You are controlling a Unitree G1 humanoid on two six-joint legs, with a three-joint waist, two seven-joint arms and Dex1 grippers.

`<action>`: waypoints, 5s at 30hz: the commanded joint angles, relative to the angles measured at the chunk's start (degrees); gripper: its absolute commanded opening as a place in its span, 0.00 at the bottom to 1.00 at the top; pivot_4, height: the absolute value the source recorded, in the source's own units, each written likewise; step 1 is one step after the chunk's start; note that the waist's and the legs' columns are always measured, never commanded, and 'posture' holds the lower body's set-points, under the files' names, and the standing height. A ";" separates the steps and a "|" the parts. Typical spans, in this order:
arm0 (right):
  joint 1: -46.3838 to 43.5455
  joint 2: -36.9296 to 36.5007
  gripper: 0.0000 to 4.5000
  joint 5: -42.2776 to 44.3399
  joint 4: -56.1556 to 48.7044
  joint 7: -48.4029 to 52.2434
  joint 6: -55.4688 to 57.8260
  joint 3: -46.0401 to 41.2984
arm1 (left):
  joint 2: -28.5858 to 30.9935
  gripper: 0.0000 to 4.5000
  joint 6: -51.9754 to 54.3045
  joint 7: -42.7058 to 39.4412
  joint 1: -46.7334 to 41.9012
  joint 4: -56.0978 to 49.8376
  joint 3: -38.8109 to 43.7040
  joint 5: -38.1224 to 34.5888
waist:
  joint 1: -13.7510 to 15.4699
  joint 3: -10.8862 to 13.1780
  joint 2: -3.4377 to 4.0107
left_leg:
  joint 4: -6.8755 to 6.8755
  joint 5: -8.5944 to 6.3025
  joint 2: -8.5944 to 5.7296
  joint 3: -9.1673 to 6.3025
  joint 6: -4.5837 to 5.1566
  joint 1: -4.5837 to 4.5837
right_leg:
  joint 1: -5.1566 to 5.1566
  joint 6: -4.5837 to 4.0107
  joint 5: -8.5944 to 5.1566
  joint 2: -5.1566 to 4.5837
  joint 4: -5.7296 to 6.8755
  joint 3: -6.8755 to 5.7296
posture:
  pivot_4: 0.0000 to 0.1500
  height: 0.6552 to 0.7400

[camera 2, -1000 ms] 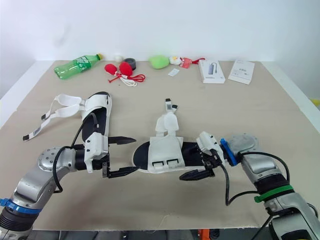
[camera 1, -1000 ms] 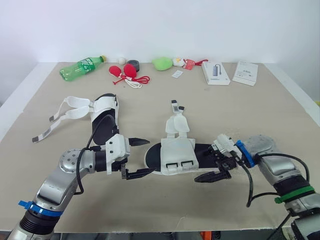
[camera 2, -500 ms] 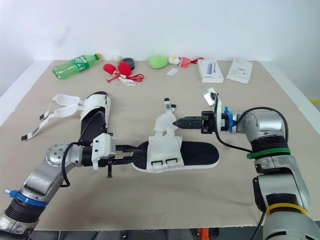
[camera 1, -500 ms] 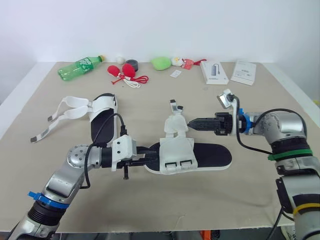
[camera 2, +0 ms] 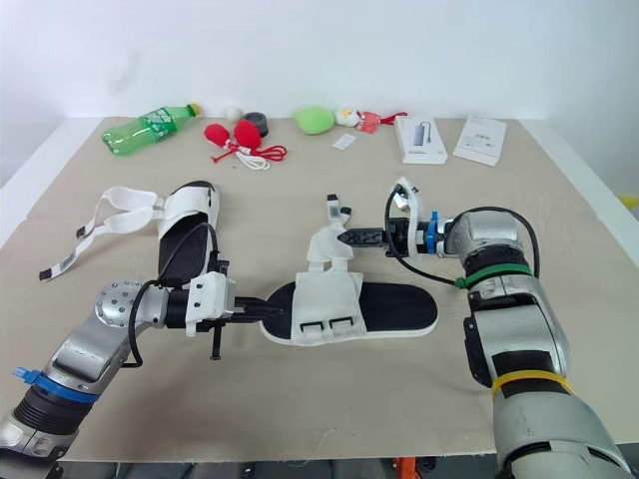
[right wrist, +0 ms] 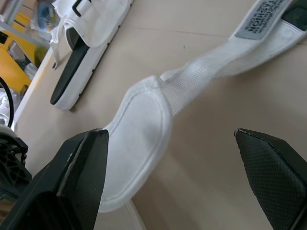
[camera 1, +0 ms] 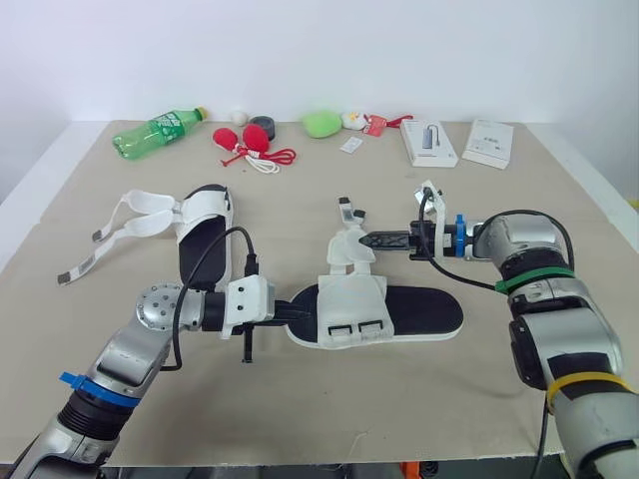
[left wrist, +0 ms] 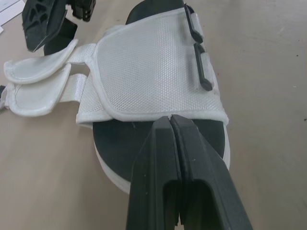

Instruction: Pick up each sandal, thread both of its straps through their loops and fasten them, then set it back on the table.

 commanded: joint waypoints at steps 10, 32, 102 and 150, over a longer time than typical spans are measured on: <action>-4.27 1.52 1.00 -1.21 0.06 6.98 4.66 -3.72 | 0.28 0.01 0.13 0.58 0.69 -2.50 0.46 -0.10 | -0.03 0.03 0.06 | 0.02 0.00 0.03 0.00 0.00 0.00 | -0.06 -0.02 0.00 0.06 0.10 0.06 | 1.00 1.00; -2.16 1.98 1.00 -4.13 -3.28 11.96 7.05 -2.81 | -0.35 0.01 0.45 0.54 0.92 -2.83 -0.31 0.22 | -0.04 0.03 0.06 | 0.03 0.00 0.04 0.00 0.00 0.01 | -0.09 -0.03 -0.01 0.09 0.20 0.08 | 1.00 1.00; 8.18 -1.09 1.00 5.47 -23.38 17.65 22.72 -0.88 | -1.21 0.01 0.79 1.61 1.96 -3.33 -2.36 1.17 | -0.10 0.03 0.06 | 0.36 0.00 0.04 0.00 -0.01 0.04 | -0.22 -0.08 -0.18 0.14 0.79 0.18 | 1.00 1.00; -7.18 6.93 1.00 -0.57 4.98 8.25 3.12 -6.21 | -1.77 0.01 0.94 1.48 2.75 -4.25 -3.18 1.77 | -0.29 0.04 0.08 | 0.35 0.00 0.04 0.02 -0.01 0.03 | -0.25 -0.11 -0.18 0.15 0.80 0.19 | 1.00 1.00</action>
